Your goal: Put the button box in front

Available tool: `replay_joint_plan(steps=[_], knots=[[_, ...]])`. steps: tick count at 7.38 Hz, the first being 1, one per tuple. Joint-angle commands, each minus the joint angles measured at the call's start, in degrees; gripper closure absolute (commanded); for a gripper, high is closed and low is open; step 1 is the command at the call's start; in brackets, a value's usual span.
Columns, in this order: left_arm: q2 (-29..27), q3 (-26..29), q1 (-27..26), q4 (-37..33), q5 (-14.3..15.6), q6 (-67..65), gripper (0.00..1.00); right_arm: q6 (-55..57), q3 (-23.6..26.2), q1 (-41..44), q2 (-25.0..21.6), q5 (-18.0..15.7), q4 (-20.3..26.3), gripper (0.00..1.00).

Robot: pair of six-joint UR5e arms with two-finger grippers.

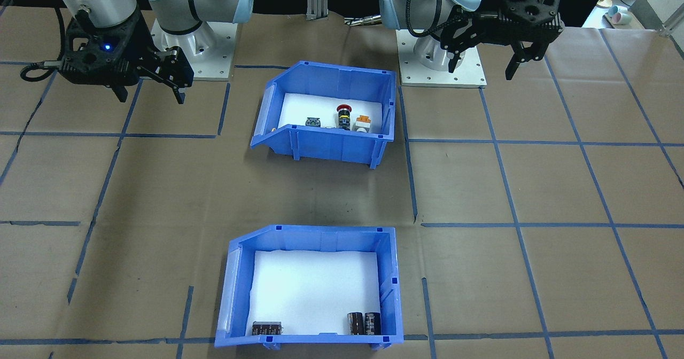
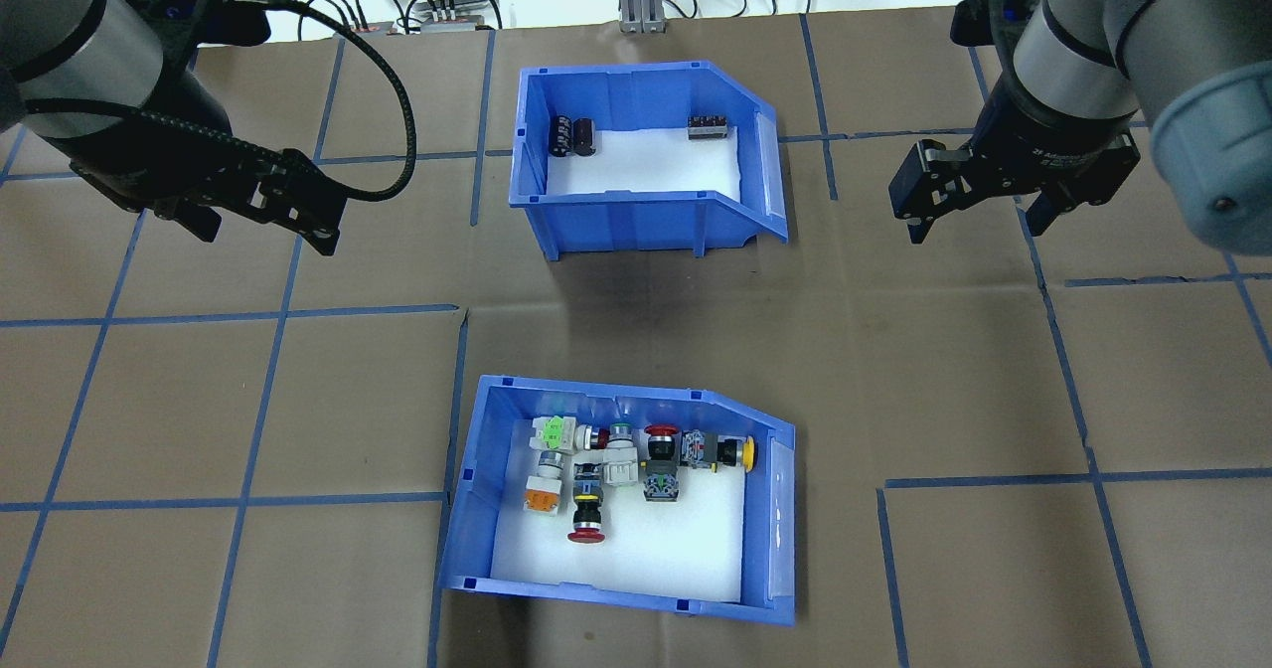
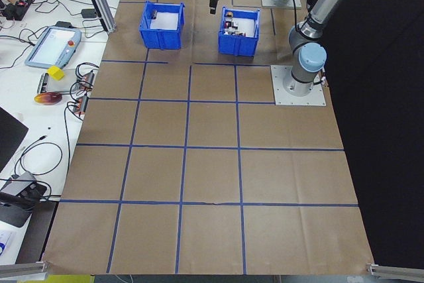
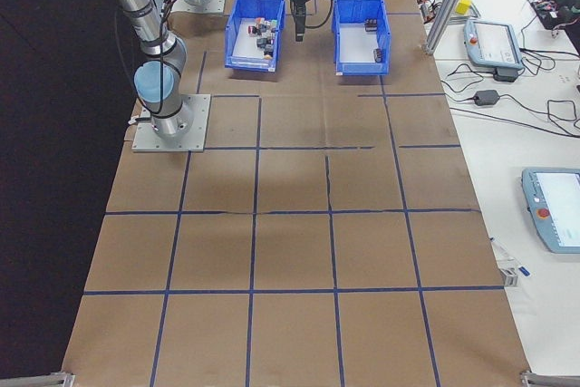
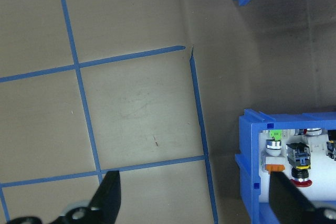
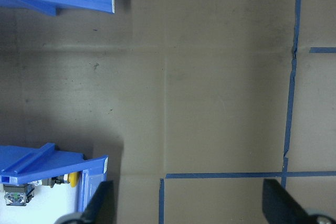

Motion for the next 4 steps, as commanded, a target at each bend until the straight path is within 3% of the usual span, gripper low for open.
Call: replay_joint_plan(steps=[1,4], knots=[[-0.23,-0.20,0.00,0.07,0.03,0.00,0.01,-0.09,0.10,0.00,-0.09,0.15,0.01,0.00],[-0.41,0.68,0.00,0.07,0.03,-0.09,0.01,-0.18,0.19,0.00,-0.09,-0.03,0.01,0.00]])
